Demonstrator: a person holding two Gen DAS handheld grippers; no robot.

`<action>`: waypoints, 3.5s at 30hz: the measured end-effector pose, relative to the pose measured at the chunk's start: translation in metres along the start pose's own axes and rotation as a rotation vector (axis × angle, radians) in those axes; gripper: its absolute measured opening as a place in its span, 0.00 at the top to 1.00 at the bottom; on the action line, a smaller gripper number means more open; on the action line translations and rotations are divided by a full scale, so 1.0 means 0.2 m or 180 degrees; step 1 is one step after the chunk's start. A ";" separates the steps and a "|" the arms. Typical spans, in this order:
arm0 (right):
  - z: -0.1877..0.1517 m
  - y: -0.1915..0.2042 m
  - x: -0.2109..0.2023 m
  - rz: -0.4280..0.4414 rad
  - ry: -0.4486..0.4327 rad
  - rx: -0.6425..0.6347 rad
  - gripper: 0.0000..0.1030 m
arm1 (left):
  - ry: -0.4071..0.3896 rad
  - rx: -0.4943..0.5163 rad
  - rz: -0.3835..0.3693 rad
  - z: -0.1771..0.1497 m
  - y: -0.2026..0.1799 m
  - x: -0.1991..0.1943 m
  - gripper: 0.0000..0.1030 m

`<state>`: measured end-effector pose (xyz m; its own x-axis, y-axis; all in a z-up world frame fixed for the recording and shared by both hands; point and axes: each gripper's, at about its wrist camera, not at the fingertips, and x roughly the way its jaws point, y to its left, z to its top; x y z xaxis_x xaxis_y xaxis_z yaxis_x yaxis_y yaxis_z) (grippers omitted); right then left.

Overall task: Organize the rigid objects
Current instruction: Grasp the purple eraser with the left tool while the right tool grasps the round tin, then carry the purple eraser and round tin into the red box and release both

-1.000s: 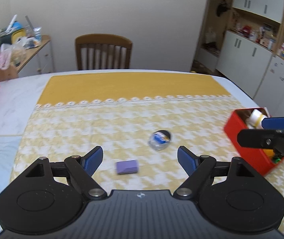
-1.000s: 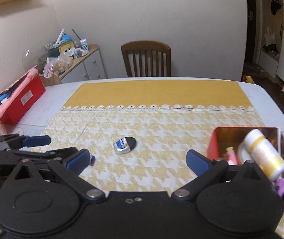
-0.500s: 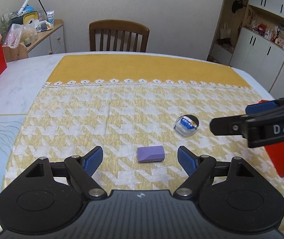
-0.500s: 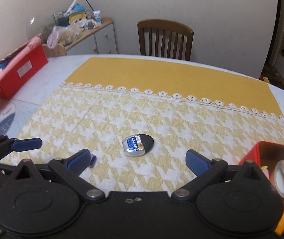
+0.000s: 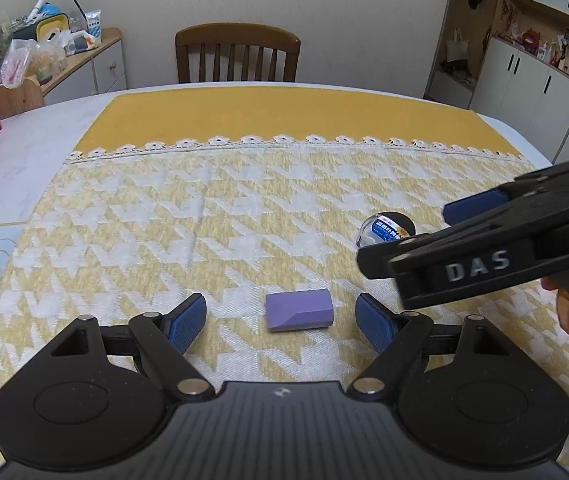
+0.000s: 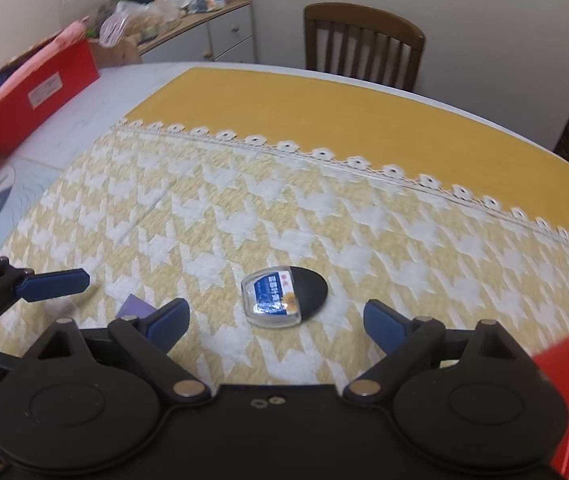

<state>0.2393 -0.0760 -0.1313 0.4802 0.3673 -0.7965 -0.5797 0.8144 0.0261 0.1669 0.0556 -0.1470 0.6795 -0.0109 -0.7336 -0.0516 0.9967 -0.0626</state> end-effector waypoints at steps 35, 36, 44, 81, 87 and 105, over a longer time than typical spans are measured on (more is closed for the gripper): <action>0.00 0.02 -0.01 -0.0096 0.0006 -0.0098 0.49 | 0.0006 0.0209 0.0034 0.01 -0.05 -0.03 0.65; -0.01 0.02 -0.04 -0.0096 -0.0009 -0.0090 0.49 | 0.0010 0.0204 0.0022 0.01 -0.05 -0.04 0.65; -0.04 0.04 -0.27 -0.0046 -0.0150 -0.0037 0.49 | -0.0035 0.0195 -0.0109 0.05 -0.08 -0.17 0.65; -0.53 -0.47 -1.04 -0.0466 -0.0649 0.0546 0.49 | -0.0265 0.0795 -0.0850 0.22 -0.87 -0.47 0.65; -0.62 -0.60 -1.07 -0.0577 -0.0658 0.0641 0.48 | -0.0212 0.0904 -0.0931 0.26 -1.01 -0.42 0.65; -0.79 -0.88 -0.93 -0.0754 -0.0374 0.0898 0.49 | 0.0135 0.1244 -0.1001 0.33 -1.41 -0.05 0.65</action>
<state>0.1485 -0.3590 -0.0827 0.6608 0.1899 -0.7262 -0.2476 0.9685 0.0280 0.2227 -0.2206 -0.0765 0.5873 -0.3107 -0.7474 0.4343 0.9002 -0.0330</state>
